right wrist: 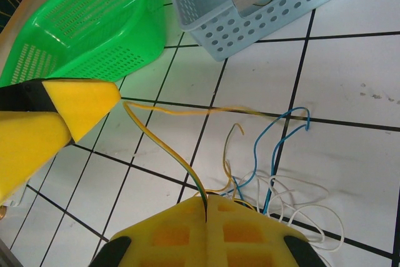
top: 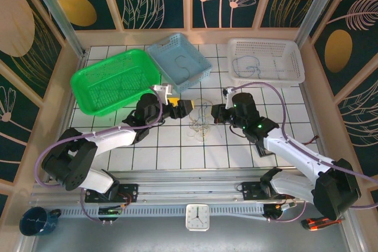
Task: Untangle the cables
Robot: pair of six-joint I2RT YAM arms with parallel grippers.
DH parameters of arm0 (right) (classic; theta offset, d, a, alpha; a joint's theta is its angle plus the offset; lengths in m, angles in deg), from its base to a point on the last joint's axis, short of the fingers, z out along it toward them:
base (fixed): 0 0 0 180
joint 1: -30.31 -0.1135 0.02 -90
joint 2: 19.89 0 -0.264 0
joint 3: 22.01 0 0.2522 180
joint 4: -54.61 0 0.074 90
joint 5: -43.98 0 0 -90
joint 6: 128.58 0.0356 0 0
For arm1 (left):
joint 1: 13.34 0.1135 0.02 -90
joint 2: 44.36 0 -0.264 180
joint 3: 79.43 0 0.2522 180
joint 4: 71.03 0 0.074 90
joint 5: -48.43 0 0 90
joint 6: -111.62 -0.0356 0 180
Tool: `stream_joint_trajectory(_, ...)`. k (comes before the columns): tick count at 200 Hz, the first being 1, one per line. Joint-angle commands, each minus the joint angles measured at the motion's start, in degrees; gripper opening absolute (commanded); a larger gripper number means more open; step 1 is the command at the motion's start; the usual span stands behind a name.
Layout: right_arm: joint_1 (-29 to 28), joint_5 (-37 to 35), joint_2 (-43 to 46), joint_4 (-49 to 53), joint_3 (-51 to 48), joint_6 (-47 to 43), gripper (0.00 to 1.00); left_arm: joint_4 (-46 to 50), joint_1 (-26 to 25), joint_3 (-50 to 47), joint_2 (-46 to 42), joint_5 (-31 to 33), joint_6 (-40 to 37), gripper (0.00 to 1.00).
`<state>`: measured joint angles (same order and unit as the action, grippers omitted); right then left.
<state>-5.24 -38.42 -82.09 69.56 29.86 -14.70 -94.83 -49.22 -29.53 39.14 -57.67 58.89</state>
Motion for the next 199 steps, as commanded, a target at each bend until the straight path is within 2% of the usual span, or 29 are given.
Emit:
stream_joint_trajectory(1,0.64,0.84,-0.27,-1.16,1.52,-0.38,0.0,-4.8,0.47,-0.37,-1.92,0.16,3.33,0.93)
stream_joint_trajectory(37,3.75,2.6,-3.99,-4.24,6.83,0.12,0.0,-4.2,0.54,-1.62,-5.92,6.5,7.49,0.99)
stream_joint_trajectory(79,6.75,5.79,-16.24,-7.85,19.32,0.29,0.0,-3.24,0.47,-5.56,-11.94,14.03,12.18,0.99)
stream_joint_trajectory(135,8.37,7.04,-36.91,-8.52,40.33,0.23,0.0,-1.73,0.51,-9.18,-16.72,17.1,14.58,0.99)
stream_joint_trajectory(199,9.72,9.74,-59.07,-5.96,62.26,1.69,0.0,-0.73,0.56,-9.38,-16.58,17.76,15.41,0.99)
